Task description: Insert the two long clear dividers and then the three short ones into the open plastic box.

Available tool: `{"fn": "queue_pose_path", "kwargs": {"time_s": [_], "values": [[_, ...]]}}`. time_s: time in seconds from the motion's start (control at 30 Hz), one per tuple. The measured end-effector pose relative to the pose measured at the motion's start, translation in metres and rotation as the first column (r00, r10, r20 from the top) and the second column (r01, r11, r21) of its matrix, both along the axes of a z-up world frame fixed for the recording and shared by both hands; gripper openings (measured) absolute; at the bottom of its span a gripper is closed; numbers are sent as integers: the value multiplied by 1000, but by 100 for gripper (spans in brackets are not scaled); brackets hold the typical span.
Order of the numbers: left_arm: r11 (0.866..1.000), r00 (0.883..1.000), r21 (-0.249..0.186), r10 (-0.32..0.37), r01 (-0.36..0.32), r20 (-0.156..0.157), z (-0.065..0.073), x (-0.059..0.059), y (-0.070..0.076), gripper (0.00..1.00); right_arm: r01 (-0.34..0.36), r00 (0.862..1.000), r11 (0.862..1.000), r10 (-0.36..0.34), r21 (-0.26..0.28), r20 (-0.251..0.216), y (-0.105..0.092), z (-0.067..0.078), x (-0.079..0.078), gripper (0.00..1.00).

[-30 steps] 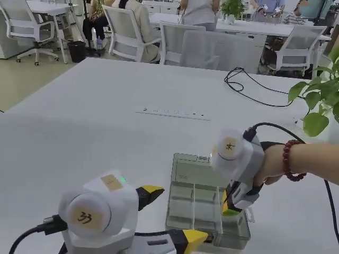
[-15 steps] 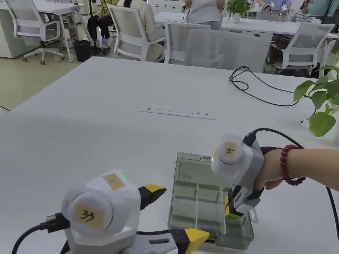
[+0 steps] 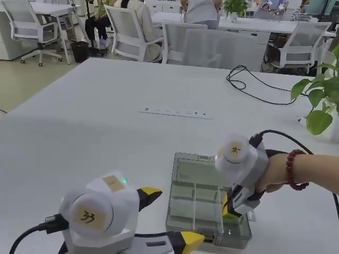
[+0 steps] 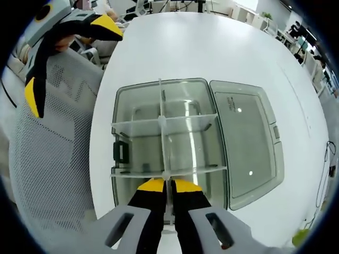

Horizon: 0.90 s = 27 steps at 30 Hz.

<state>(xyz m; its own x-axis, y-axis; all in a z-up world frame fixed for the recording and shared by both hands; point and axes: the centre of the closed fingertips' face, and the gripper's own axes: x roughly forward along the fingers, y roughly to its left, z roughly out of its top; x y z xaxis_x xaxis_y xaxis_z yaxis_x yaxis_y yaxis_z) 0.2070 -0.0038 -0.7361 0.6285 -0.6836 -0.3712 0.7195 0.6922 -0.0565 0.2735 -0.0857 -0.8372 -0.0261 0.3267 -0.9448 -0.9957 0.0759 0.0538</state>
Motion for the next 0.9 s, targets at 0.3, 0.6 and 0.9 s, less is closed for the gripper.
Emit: {"fn": "queue_pose_path", "kwargs": {"time_s": [0.3,0.6,0.9], "values": [[1000,999,-2,19,-19,-29,-2,2,5,66,113,993,989,-116,99,23,1,25,0,15],[998,997,34,54,-52,-53,-5,5,18,66,248,962,940,-268,235,57,-14,54,-6,30],[993,997,101,59,-55,-39,6,3,31,70,320,921,868,-379,378,91,-26,82,-24,44]]}}
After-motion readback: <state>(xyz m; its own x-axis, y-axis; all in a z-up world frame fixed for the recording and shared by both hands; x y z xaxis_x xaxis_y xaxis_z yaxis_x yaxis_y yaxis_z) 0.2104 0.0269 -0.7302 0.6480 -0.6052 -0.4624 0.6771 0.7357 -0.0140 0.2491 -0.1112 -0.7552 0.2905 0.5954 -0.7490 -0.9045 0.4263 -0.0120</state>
